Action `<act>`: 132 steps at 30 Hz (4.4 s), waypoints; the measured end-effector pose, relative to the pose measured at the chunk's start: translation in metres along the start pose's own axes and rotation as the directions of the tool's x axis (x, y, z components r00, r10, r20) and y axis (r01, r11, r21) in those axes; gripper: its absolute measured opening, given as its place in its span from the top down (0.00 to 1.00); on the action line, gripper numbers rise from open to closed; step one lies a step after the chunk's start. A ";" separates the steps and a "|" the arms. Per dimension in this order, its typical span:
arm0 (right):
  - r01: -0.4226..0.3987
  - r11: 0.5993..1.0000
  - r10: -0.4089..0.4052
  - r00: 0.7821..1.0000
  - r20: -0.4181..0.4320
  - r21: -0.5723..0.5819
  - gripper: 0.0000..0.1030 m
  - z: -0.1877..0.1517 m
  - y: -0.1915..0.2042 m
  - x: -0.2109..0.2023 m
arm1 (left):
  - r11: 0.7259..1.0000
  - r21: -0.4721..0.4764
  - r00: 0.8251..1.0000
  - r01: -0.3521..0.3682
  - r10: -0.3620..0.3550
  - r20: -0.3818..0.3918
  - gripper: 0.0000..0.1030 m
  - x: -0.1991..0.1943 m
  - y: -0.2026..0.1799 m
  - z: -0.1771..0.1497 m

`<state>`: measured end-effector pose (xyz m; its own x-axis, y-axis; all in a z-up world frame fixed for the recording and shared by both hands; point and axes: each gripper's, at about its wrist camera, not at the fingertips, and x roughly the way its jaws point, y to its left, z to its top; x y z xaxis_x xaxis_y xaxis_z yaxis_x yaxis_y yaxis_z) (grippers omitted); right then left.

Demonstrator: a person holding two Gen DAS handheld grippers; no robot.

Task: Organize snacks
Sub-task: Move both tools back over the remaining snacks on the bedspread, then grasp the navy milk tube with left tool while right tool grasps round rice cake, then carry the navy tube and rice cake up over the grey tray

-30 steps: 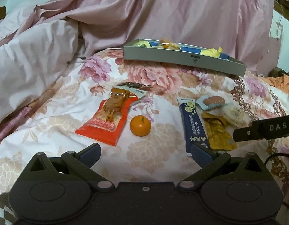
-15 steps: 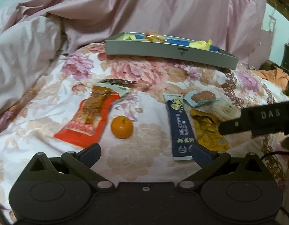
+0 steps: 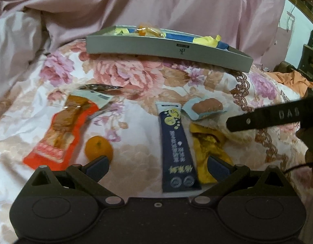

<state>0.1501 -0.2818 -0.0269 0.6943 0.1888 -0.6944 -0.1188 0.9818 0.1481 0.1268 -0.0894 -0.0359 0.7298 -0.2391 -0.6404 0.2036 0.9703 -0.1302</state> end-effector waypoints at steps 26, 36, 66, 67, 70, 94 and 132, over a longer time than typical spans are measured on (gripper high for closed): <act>-0.052 0.898 -0.007 0.991 -0.130 -0.438 0.00 -0.002 -0.009 0.036 | 0.999 0.040 0.997 0.004 -0.001 -0.076 0.07 0.059 -0.008 0.025; -0.055 0.918 0.007 0.993 -0.121 -0.393 0.10 0.000 -0.011 0.038 | 0.998 0.056 0.995 -0.033 0.038 -0.089 0.12 0.062 -0.012 0.027; -0.079 0.926 0.055 0.996 -0.075 -0.369 0.30 -0.001 -0.003 0.034 | 0.997 0.078 0.992 0.004 0.005 -0.124 0.68 0.058 -0.021 0.032; -0.079 0.926 0.057 0.996 -0.070 -0.369 0.30 -0.001 -0.002 0.034 | 0.998 0.061 0.992 0.004 0.004 -0.126 0.69 0.057 -0.019 0.032; -0.075 0.924 0.060 0.997 -0.053 -0.374 0.30 -0.001 -0.001 0.032 | 0.999 0.045 0.992 -0.007 0.012 -0.126 0.71 0.054 -0.015 0.031; 0.036 0.911 0.103 0.945 0.310 -0.412 0.30 0.000 0.008 -0.026 | 1.000 -0.013 0.987 -0.017 0.018 0.158 0.73 -0.011 -0.026 0.069; 0.200 0.975 -0.109 0.815 0.569 -0.100 0.30 0.091 -0.017 0.034 | 0.989 -0.148 0.934 -0.015 0.067 0.352 0.73 0.110 -0.050 0.209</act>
<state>0.2399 -0.2942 0.0110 0.9827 0.0352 -0.1821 -0.0478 0.9967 -0.0652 0.3336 -0.1715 0.0584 0.9246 -0.1712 -0.3402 0.0940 0.9682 -0.2317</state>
